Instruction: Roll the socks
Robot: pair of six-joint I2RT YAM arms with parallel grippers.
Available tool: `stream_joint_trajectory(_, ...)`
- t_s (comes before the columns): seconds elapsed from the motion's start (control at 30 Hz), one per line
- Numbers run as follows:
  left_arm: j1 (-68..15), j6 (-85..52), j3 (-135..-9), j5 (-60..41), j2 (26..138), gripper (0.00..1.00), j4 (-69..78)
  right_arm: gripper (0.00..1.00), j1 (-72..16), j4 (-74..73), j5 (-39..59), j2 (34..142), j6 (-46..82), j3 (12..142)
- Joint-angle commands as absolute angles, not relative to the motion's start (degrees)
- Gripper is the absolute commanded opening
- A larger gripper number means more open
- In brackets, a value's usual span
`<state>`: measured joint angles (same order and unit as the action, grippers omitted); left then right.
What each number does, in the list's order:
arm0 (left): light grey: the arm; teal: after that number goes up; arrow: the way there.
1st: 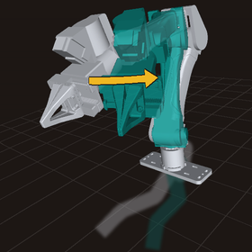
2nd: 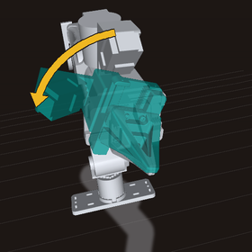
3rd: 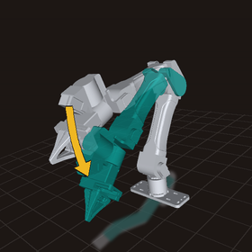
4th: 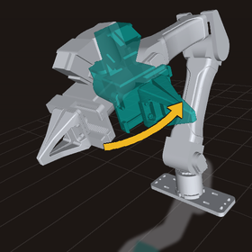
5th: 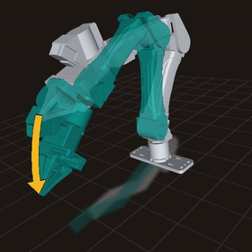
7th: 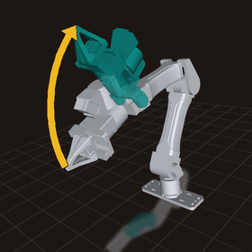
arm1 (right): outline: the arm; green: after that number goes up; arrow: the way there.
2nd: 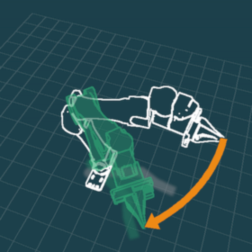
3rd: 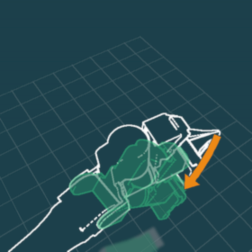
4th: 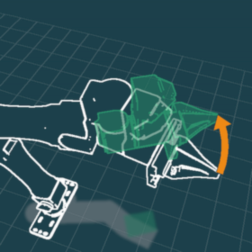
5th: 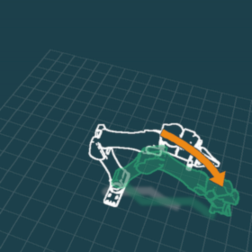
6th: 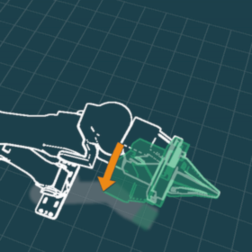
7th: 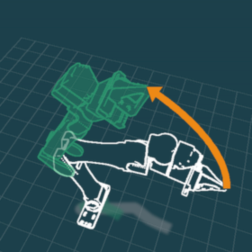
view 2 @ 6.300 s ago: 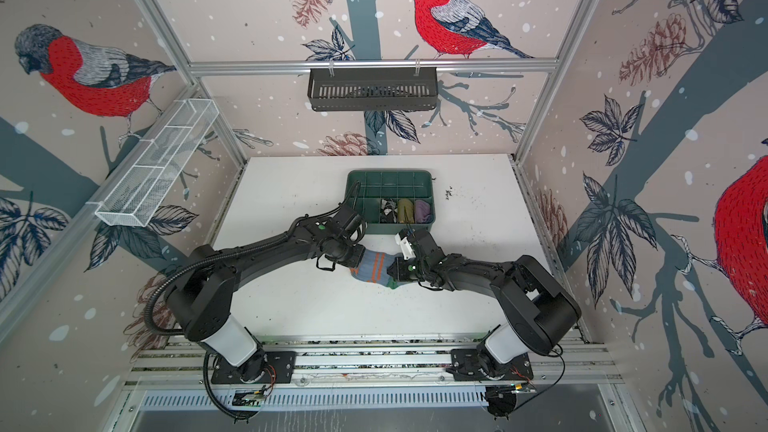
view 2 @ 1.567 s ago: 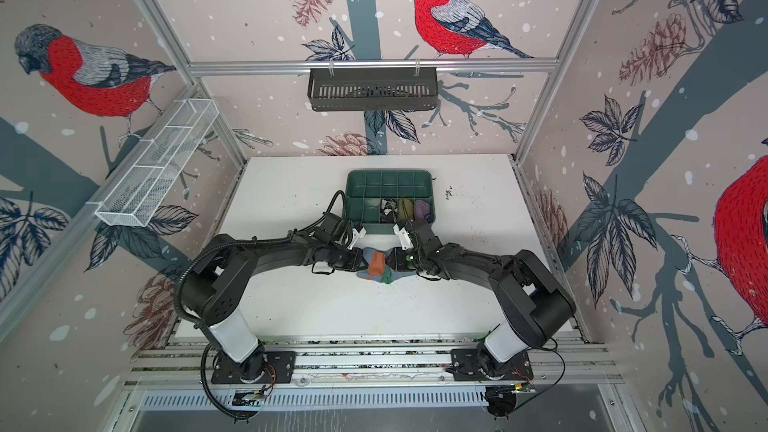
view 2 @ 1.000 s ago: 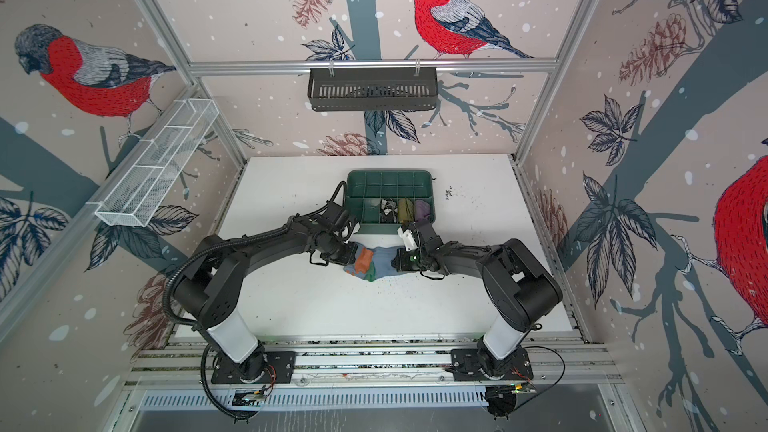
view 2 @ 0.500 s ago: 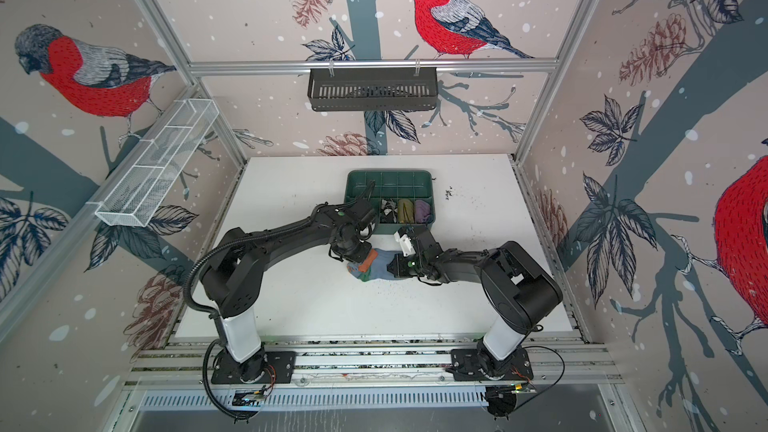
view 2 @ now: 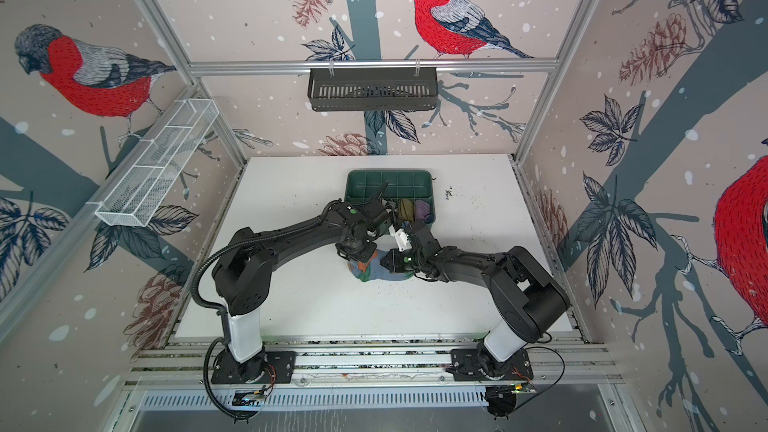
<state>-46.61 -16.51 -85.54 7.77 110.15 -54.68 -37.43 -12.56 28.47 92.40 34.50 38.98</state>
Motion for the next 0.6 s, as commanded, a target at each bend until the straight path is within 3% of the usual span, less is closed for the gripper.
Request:
stream_joint_trajectory(0.0, -46.78, -16.85, -86.39, 8.92, 109.95, 0.00, -56.94, 0.13, -38.02, -14.42, 29.77, 94.84, 35.71, 40.52)
stream_joint_trajectory(0.57, -47.99, -16.64, -87.93, 8.24, 111.84, 0.00, -57.38, 0.11, -38.41, -19.08, 30.94, 103.26, 38.09, 45.66)
